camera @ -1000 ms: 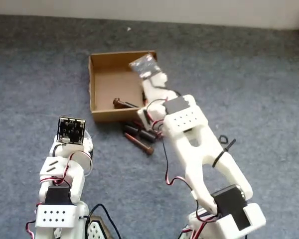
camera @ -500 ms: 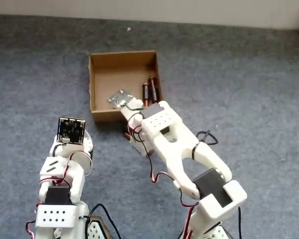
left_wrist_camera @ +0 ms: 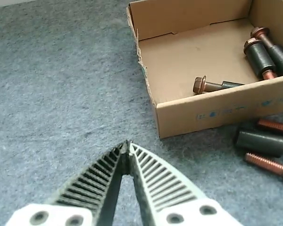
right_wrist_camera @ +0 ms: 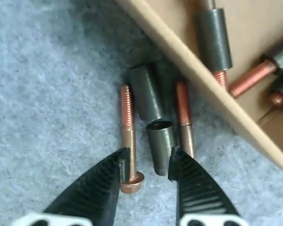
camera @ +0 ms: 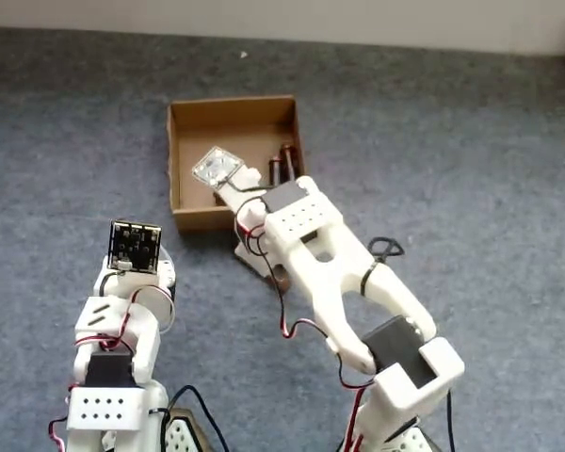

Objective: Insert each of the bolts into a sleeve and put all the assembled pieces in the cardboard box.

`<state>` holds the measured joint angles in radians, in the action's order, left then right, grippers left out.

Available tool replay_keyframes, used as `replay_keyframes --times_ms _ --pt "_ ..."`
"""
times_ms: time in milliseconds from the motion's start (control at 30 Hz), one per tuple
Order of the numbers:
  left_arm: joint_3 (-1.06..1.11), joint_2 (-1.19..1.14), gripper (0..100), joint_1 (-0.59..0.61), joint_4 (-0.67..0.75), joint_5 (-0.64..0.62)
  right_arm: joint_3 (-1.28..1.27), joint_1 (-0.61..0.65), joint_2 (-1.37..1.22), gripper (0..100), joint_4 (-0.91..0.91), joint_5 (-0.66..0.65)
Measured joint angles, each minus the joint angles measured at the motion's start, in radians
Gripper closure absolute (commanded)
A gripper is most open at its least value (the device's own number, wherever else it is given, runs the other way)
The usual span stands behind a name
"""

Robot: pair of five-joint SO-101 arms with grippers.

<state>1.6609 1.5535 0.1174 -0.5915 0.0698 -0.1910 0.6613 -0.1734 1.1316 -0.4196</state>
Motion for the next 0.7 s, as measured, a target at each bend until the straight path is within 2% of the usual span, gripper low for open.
replay_keyframes --times_ms 400,600,700 --pt "0.000 0.000 99 0.000 0.000 0.000 0.031 -0.051 -0.184 87.1 -0.012 -0.008" --pt "0.000 0.000 99 0.000 0.000 0.000 0.038 -0.069 -0.193 99.3 -0.012 -0.008" --pt "0.000 0.000 99 0.000 0.000 0.000 0.038 -0.074 -0.193 99.2 -0.012 -0.008"
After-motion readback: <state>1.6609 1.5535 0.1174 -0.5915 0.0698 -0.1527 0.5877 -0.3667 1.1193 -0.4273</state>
